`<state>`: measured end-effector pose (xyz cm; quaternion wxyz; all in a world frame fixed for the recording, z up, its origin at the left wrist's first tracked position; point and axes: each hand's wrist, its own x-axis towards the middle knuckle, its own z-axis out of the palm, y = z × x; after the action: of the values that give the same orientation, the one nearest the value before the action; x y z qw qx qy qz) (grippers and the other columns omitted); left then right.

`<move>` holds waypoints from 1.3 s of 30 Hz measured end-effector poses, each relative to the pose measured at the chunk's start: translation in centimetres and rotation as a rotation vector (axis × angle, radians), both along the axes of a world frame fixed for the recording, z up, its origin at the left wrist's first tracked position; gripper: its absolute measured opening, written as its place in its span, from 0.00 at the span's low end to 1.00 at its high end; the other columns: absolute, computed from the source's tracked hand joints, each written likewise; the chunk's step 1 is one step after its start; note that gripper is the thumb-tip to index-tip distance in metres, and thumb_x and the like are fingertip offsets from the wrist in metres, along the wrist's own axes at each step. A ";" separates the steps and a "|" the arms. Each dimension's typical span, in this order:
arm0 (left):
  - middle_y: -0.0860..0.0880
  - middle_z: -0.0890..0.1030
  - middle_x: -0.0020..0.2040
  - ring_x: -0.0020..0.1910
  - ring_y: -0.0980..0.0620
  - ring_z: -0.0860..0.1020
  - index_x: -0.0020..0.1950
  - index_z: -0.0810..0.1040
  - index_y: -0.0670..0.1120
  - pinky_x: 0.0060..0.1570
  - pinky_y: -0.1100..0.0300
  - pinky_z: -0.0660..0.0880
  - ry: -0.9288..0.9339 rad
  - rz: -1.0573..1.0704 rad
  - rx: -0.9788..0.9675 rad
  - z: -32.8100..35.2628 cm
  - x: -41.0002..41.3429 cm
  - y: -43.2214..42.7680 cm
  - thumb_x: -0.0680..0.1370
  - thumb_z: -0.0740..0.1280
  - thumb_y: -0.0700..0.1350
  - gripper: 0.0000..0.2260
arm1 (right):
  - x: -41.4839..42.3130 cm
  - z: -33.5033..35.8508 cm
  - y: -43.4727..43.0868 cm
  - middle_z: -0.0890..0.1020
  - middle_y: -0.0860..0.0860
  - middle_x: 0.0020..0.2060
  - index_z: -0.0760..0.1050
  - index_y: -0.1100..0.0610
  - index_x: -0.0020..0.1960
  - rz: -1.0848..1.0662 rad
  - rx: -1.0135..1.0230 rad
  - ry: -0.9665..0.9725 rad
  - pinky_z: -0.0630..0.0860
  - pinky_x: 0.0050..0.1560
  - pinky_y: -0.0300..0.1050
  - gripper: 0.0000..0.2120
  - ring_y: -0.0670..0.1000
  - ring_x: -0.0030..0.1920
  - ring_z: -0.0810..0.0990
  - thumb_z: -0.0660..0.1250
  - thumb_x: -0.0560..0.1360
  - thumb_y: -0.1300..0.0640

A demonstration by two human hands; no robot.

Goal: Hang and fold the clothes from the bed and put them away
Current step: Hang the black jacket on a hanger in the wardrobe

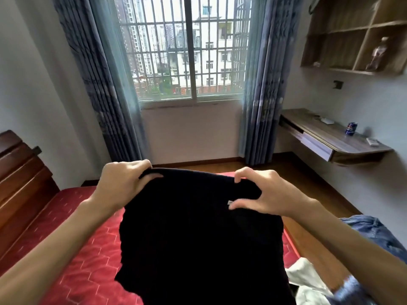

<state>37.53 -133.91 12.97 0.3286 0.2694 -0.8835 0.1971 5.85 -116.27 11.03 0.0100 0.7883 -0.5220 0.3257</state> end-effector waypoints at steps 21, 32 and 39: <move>0.43 0.81 0.35 0.36 0.35 0.81 0.43 0.77 0.42 0.32 0.49 0.73 0.027 -0.147 -0.039 5.2 -3.0 -2.5 0.79 0.54 0.58 0.22 | -3.3 -9.2 8.5 0.77 0.45 0.33 0.67 0.50 0.48 -0.872 0.029 0.061 0.72 0.30 0.44 0.22 0.55 0.31 0.80 0.63 0.72 0.32; 0.38 0.80 0.31 0.33 0.36 0.80 0.43 0.80 0.41 0.35 0.48 0.75 0.216 -0.354 0.056 9.7 -8.8 4.0 0.77 0.60 0.60 0.22 | -6.7 -5.4 22.8 0.82 0.56 0.43 0.79 0.59 0.46 -1.196 -0.298 -0.407 0.74 0.44 0.34 0.02 0.57 0.43 0.82 0.70 0.77 0.61; 0.45 0.75 0.26 0.29 0.42 0.78 0.38 0.79 0.41 0.36 0.54 0.72 0.166 -0.573 -0.006 11.7 -12.4 12.4 0.78 0.61 0.59 0.22 | 6.3 -8.7 26.0 0.81 0.44 0.39 0.80 0.55 0.48 -0.828 -0.305 -0.319 0.77 0.35 0.36 0.03 0.42 0.36 0.80 0.72 0.76 0.56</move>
<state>25.15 -121.56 24.67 0.4426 0.0231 -0.8932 0.0762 12.15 -90.25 2.31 0.1743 0.4434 -0.7336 0.4846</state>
